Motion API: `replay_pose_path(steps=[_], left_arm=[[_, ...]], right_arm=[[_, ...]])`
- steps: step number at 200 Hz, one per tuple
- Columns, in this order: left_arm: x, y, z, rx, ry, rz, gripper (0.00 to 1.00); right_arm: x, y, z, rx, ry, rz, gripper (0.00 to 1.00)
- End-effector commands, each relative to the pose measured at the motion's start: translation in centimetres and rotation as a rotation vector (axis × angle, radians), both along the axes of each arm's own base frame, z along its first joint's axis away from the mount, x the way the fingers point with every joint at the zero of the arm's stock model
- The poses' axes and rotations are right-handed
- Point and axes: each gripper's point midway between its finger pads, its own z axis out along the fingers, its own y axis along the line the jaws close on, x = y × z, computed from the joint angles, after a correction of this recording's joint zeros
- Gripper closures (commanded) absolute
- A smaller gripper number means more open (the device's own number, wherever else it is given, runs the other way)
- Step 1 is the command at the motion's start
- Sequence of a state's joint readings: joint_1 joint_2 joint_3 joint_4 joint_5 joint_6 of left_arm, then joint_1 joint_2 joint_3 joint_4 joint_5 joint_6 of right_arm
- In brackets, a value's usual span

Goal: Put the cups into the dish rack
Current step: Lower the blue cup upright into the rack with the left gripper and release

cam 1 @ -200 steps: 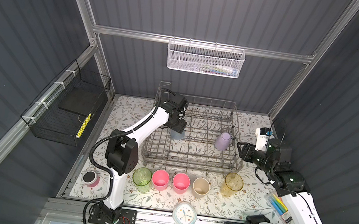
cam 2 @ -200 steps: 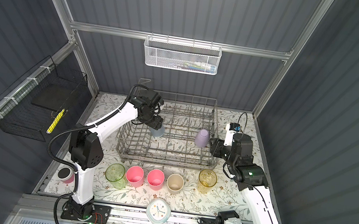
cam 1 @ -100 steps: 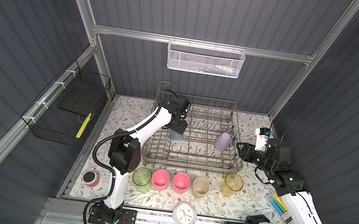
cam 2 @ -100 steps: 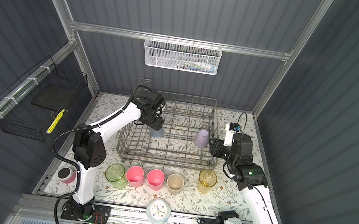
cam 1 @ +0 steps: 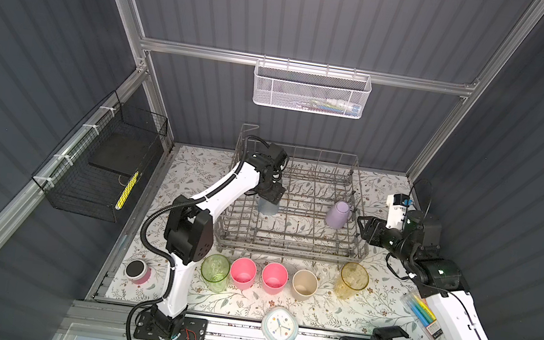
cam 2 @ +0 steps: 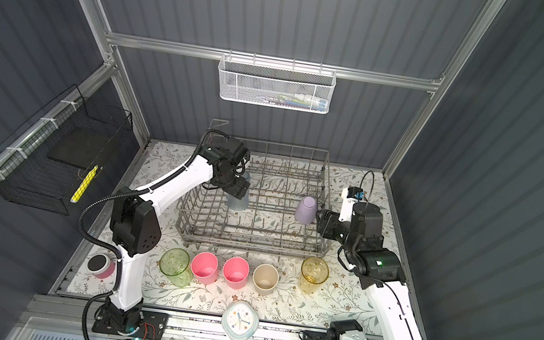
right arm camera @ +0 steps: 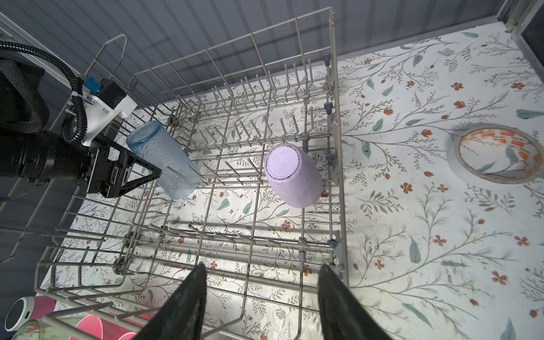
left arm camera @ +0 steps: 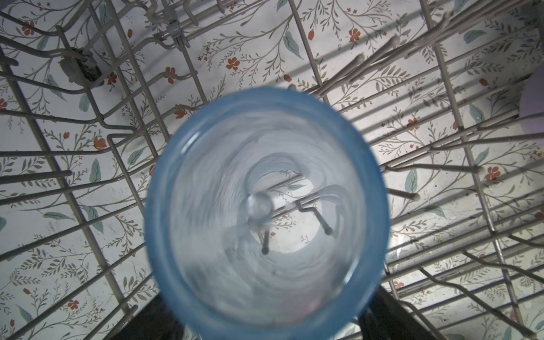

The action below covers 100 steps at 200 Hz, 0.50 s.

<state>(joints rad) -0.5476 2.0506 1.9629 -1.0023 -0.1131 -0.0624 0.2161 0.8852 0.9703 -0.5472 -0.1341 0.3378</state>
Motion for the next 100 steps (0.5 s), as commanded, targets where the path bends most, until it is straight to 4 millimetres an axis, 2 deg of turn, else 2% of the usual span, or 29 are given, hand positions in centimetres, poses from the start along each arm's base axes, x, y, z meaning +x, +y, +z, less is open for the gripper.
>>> replay_pose_path(steps=[1,38,100], left_arm=[[-0.2,0.0,2.4,-0.019,-0.040,-0.011,0.13],[0.3,-0.2,5.7,-0.073,-0.137,-0.006,0.10],[-0.4,0.0,10.3,-0.161,-0.247,-0.004,0.08]], right_arm=[[-0.2,0.1,0.5,0.008,-0.010,0.007,0.37],[-0.6,-0.1,0.8,0.000,-0.014,0.007,0.35],[-1.1,-0.1,1.4,-0.008,-0.021,0.016,0.34]])
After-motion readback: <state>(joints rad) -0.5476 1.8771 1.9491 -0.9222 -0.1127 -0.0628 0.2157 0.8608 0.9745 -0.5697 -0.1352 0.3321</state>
